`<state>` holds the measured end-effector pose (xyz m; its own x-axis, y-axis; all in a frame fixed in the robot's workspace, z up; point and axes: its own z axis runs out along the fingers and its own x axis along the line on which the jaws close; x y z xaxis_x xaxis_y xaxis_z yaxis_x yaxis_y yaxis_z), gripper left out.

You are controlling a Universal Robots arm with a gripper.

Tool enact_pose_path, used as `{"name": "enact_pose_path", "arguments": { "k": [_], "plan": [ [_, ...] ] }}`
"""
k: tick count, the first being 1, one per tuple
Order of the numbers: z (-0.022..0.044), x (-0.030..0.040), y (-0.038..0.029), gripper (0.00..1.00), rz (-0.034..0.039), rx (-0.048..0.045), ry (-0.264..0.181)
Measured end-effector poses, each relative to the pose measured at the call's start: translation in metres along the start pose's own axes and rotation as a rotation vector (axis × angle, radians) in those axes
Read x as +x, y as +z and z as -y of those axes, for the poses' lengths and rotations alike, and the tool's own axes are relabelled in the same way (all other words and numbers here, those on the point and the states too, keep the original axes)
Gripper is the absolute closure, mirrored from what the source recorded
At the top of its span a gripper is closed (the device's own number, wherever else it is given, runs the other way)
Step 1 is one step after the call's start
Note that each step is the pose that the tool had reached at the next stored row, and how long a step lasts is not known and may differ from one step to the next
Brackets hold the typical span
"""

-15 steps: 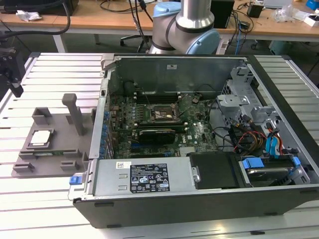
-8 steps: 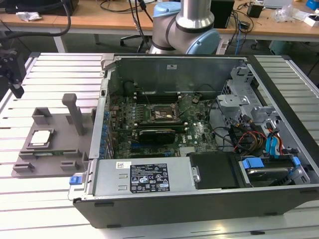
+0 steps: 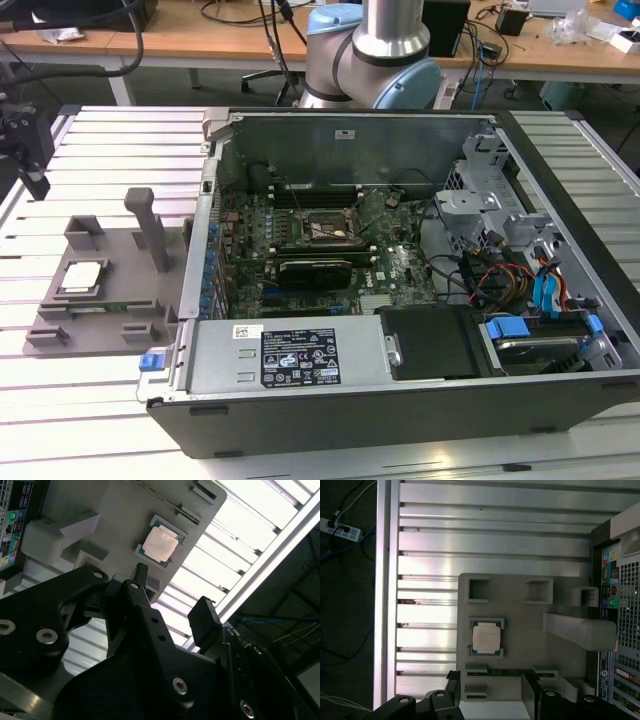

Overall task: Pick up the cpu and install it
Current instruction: 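Pick up the cpu and move it towards the insertion slot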

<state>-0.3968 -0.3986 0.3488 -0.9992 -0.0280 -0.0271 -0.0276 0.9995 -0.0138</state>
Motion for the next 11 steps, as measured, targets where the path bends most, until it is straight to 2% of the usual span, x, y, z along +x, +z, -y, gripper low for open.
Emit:
{"name": "enact_pose_path", "arguments": {
  "k": [11],
  "plan": [
    [0.0, -0.0003, 0.0046, 0.4, 0.0, 0.0, 0.0]
  ]
}}
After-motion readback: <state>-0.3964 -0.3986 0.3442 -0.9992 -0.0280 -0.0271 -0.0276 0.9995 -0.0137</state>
